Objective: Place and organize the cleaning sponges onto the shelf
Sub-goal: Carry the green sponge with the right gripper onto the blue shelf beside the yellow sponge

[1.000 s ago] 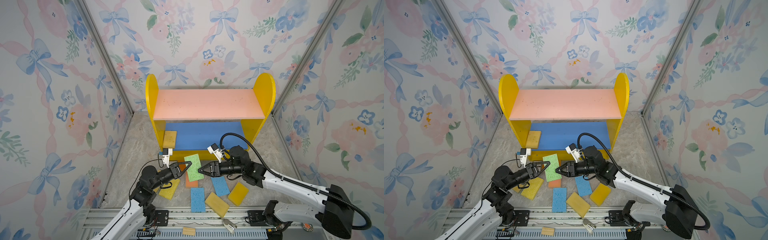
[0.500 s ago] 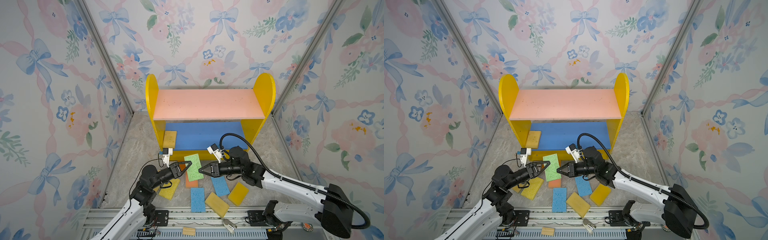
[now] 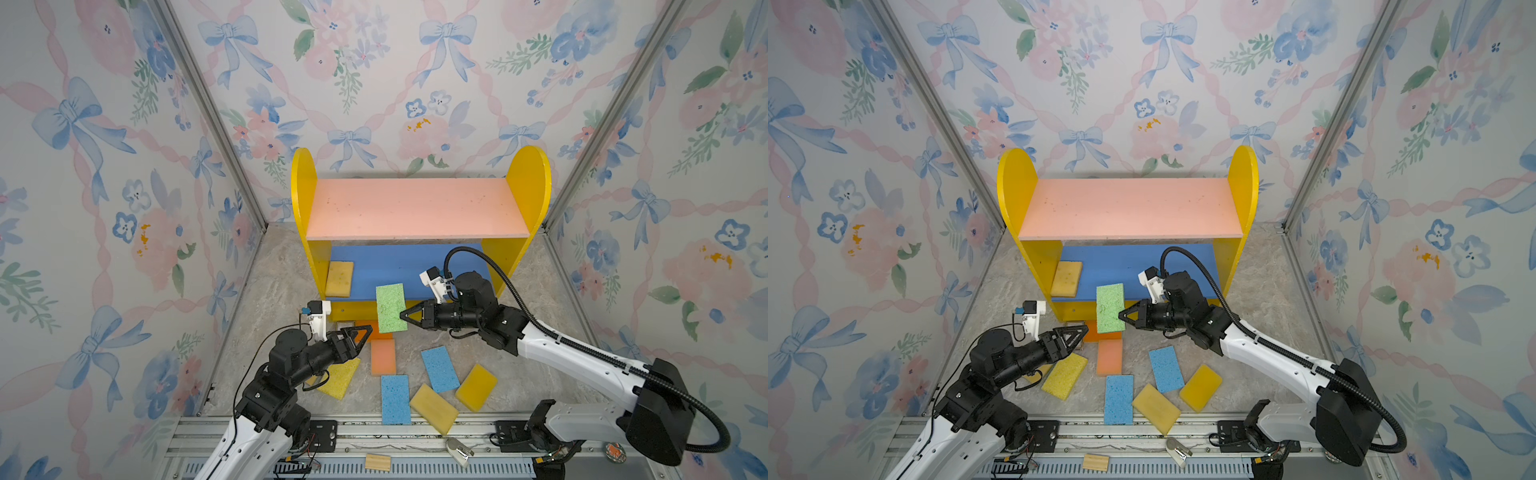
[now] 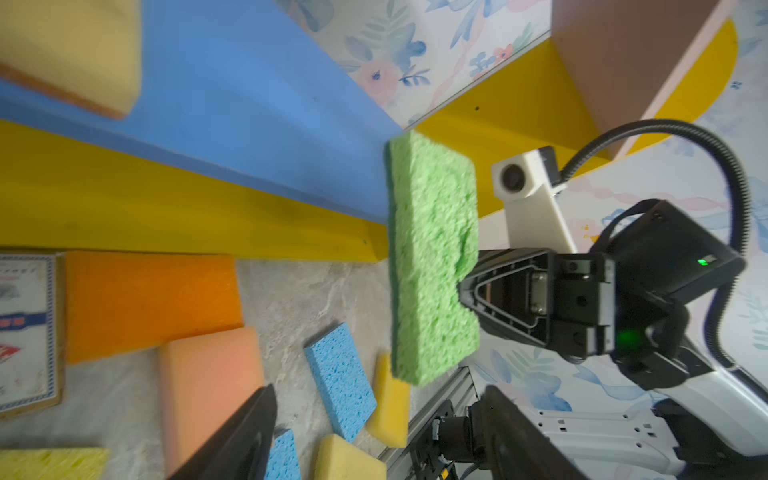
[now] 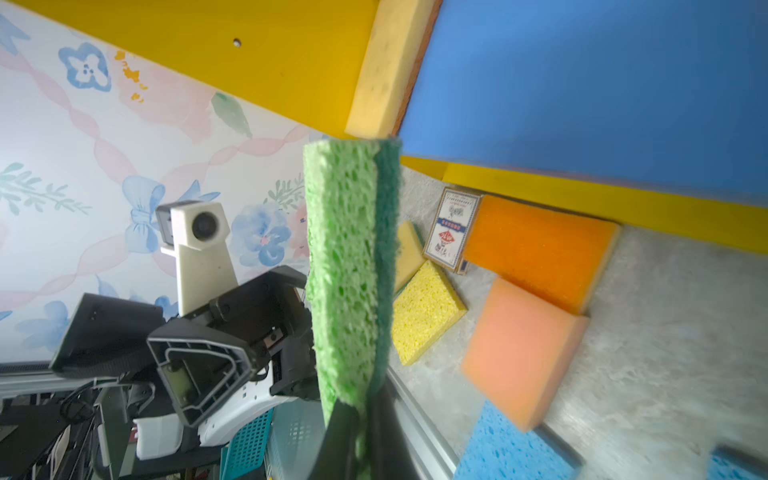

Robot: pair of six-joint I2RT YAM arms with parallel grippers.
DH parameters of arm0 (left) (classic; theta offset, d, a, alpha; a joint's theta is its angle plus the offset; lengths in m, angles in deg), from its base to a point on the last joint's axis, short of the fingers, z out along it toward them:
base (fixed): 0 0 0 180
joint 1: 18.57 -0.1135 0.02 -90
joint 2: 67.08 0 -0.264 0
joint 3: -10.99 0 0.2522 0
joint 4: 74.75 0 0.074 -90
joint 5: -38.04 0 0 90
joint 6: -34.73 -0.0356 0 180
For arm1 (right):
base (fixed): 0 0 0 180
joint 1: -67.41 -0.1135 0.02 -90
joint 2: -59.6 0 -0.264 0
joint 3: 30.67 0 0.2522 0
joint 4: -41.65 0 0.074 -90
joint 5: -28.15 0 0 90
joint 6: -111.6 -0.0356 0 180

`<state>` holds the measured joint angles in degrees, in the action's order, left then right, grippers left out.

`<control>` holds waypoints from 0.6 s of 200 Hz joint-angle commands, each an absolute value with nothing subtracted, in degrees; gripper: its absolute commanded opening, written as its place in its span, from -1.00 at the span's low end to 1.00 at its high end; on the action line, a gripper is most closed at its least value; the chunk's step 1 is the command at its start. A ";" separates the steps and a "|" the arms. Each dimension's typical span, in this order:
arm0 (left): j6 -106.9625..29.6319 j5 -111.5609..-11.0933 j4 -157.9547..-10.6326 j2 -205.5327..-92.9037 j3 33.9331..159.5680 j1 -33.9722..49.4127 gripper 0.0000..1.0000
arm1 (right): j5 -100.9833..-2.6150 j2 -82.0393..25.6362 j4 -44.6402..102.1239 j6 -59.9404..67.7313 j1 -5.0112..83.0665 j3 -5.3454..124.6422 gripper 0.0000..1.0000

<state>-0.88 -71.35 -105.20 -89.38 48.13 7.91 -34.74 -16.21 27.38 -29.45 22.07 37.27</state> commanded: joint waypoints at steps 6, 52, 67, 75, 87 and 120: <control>-0.96 -66.76 -114.99 -92.29 45.54 7.62 0.68 | -38.22 -21.67 26.49 -31.29 22.42 41.80 -0.88; 0.28 -62.98 -116.03 -94.56 45.78 7.58 0.89 | -40.67 -29.83 32.18 -35.65 22.42 46.94 -0.88; 0.23 -63.12 -116.11 -94.45 45.43 7.67 0.96 | -40.71 -32.53 32.05 -35.99 22.41 49.52 -0.88; 0.28 -63.28 -116.14 -94.05 45.20 7.54 0.96 | -41.01 -33.86 32.07 -36.12 22.42 50.81 -0.87; 0.38 -63.75 -116.11 -93.50 44.91 7.58 0.96 | -41.25 -34.88 32.11 -36.47 22.66 52.47 -0.87; 0.12 -63.91 -116.65 -92.58 44.87 7.54 0.96 | -41.29 -40.97 32.10 -37.02 22.93 57.12 -0.86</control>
